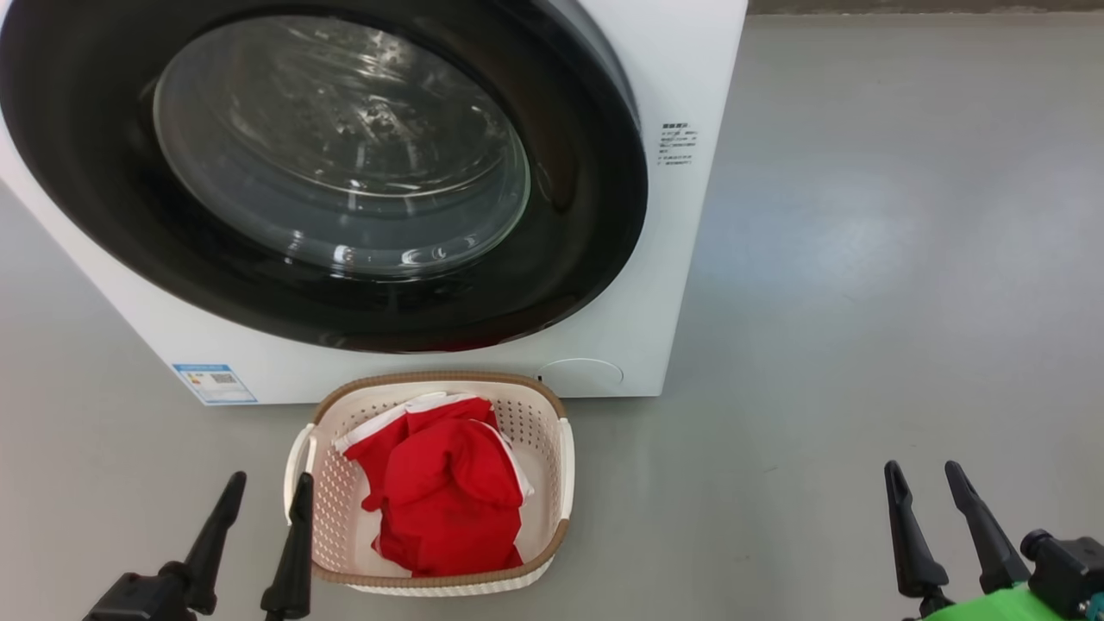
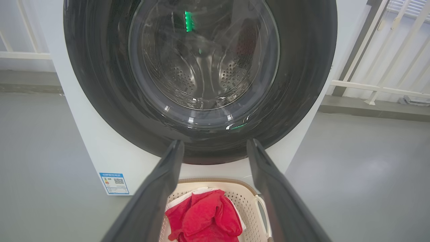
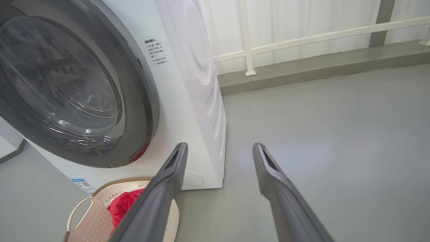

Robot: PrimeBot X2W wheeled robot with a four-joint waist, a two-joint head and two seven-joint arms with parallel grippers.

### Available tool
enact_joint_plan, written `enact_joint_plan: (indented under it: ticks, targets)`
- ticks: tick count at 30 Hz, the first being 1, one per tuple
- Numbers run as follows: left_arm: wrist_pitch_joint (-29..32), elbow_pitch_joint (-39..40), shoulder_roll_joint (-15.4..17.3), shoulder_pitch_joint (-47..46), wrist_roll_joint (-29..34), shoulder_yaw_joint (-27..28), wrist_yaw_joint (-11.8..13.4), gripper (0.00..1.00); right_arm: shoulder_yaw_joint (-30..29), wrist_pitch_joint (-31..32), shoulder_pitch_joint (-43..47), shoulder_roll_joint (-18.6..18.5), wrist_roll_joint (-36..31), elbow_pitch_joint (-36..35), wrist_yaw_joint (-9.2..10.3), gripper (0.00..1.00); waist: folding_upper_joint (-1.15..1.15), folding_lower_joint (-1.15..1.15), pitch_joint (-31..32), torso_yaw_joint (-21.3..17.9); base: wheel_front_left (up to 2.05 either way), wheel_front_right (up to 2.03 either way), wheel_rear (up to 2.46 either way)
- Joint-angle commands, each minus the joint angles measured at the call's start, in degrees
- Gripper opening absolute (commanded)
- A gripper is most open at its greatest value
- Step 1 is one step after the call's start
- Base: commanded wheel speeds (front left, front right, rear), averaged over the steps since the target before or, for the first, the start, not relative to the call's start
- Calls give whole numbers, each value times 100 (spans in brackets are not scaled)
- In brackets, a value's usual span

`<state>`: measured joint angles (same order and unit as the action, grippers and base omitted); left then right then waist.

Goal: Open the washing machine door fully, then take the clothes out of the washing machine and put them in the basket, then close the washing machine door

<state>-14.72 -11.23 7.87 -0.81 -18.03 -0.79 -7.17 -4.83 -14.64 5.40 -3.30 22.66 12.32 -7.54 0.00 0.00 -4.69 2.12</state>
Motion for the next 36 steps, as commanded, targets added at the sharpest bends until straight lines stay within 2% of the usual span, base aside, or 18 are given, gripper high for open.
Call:
enact_joint_plan:
  ticks: [1, 33, 34, 36]
  targets:
    - [-28, 150, 112, -19, 63, 236, -32, 100, 118, -36, -16, -60, -65, -155, 5, 100, 0, 0, 19, -25, 0, 0, 0]
    - [-28, 427, -31, 205, 65, 455, -32, 100, 26, -36, 197, 13, -82, -192, 5, 100, 0, 0, 112, -14, 0, 0, 0]
    - [1, 265, -127, 222, 80, 245, 0, 0, -52, 1, 184, 76, -2, -38, 0, 0, 0, 0, 113, -14, 0, 0, 0]
    - [13, 131, -175, 232, 70, 223, 8, 0, -17, 5, 180, 112, 11, 95, 0, 0, 0, 0, 114, -14, 0, 0, 0]
